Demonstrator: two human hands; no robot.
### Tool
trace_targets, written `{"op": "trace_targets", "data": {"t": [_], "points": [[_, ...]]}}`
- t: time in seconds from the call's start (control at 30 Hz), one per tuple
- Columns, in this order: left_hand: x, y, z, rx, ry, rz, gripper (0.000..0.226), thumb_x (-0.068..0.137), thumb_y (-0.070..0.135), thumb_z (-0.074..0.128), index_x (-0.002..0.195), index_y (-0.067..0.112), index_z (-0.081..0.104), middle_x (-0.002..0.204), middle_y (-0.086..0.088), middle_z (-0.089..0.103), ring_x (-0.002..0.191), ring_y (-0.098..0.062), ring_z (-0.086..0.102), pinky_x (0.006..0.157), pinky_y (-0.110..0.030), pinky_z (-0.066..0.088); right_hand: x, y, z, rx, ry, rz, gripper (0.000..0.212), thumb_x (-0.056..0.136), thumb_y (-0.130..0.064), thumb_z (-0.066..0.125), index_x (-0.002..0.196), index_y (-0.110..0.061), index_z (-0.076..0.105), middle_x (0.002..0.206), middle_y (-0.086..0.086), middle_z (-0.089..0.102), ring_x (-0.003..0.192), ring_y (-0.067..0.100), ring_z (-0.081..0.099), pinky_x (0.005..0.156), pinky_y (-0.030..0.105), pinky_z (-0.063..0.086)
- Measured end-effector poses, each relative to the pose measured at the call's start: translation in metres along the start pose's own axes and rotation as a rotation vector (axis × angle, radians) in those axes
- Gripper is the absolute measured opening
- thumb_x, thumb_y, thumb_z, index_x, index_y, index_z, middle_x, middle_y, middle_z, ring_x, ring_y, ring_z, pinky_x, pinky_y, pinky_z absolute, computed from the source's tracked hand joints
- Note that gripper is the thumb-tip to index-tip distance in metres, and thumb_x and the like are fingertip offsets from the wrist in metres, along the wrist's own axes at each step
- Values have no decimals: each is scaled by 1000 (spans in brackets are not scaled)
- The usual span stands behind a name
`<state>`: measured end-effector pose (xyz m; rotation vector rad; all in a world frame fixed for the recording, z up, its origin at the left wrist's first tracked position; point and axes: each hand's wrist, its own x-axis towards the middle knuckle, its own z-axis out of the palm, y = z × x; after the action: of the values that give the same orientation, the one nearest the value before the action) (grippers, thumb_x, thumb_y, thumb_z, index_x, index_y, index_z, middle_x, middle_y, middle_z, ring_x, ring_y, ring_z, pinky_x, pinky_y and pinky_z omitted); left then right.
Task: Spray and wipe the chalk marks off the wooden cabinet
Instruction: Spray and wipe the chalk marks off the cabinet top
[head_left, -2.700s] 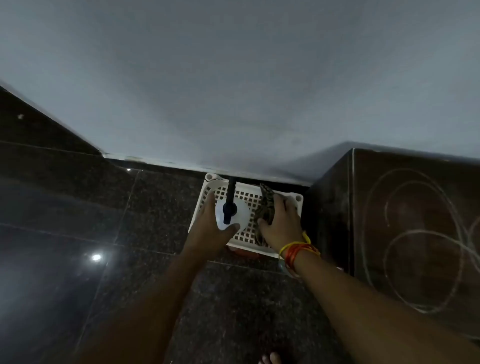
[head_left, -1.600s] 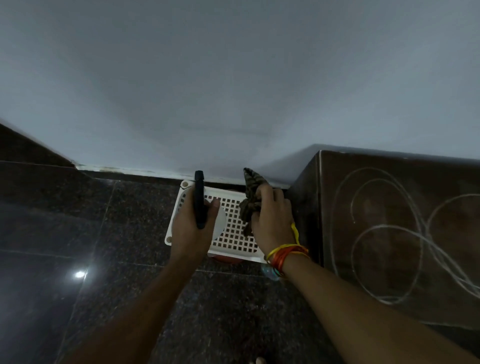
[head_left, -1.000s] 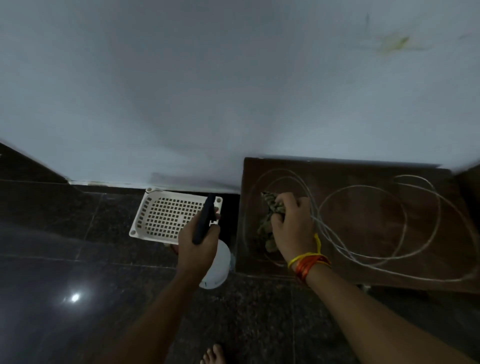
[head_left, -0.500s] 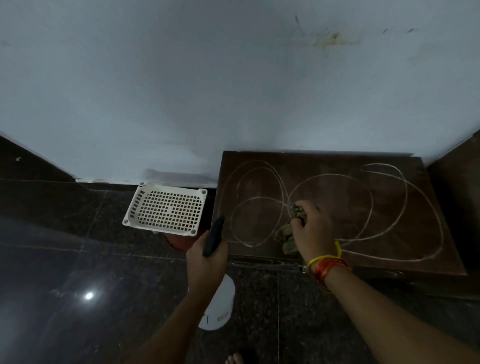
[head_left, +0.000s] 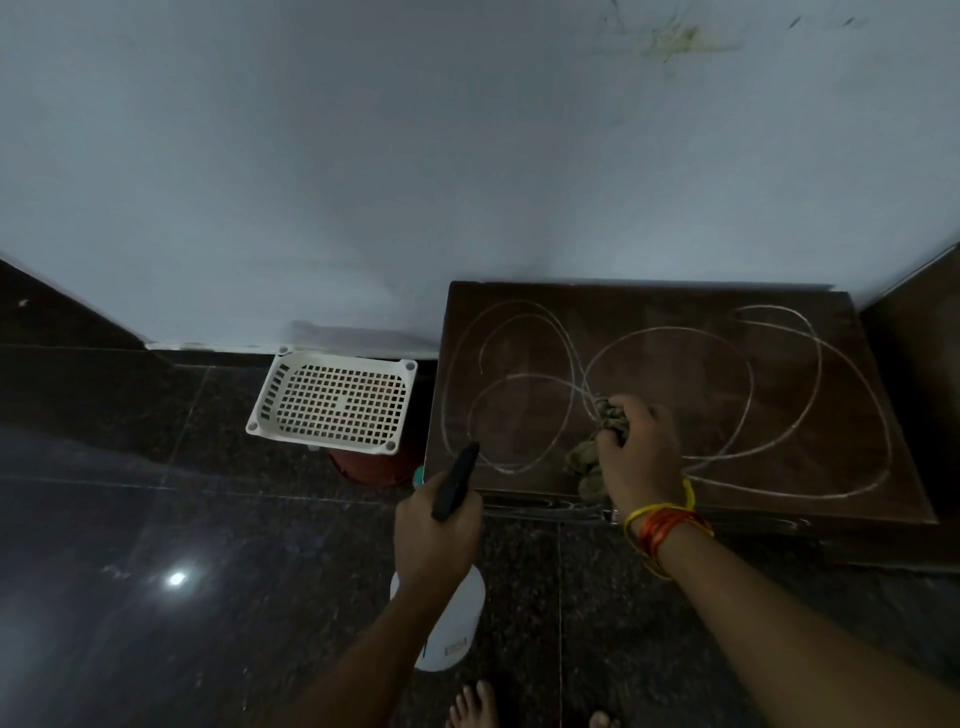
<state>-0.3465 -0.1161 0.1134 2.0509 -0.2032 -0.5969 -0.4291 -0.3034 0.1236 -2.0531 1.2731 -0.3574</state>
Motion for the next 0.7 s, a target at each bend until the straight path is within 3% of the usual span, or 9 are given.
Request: {"op": "trace_targets", "data": {"t": [0.23, 0.37, 0.53, 0.7], "points": [[-17, -5, 18, 50, -101, 62, 19, 76, 25, 57, 66, 8, 59, 54, -12, 57, 44, -20, 48, 46, -36, 39, -3, 17, -16, -24, 37, 55, 34, 88, -3, 54, 121, -11, 56, 122, 15, 43, 100, 33, 52, 83, 30, 41], [-30, -12, 24, 80, -155, 87, 21, 77, 24, 57, 63, 8, 57, 52, -9, 56, 42, -12, 45, 44, -31, 36, -2, 27, -22, -28, 68, 88, 33, 87, -2, 54, 119, -10, 57, 121, 17, 44, 101, 37, 51, 87, 38, 45], [-37, -20, 24, 62, -83, 23, 25, 76, 30, 55, 73, 6, 63, 62, -18, 63, 54, -39, 57, 50, -48, 49, -5, 32, -26, -4, 63, 78, 36, 85, -1, 56, 119, -11, 57, 120, 17, 45, 102, 36, 51, 88, 36, 42], [-32, -15, 15, -11, 62, -57, 30, 77, 30, 58, 74, 1, 61, 66, -26, 61, 53, -32, 53, 51, -51, 49, -14, 25, -20, 33, 38, 43, 40, 85, -1, 60, 122, -13, 55, 121, 15, 48, 104, 30, 52, 82, 24, 37]]}}
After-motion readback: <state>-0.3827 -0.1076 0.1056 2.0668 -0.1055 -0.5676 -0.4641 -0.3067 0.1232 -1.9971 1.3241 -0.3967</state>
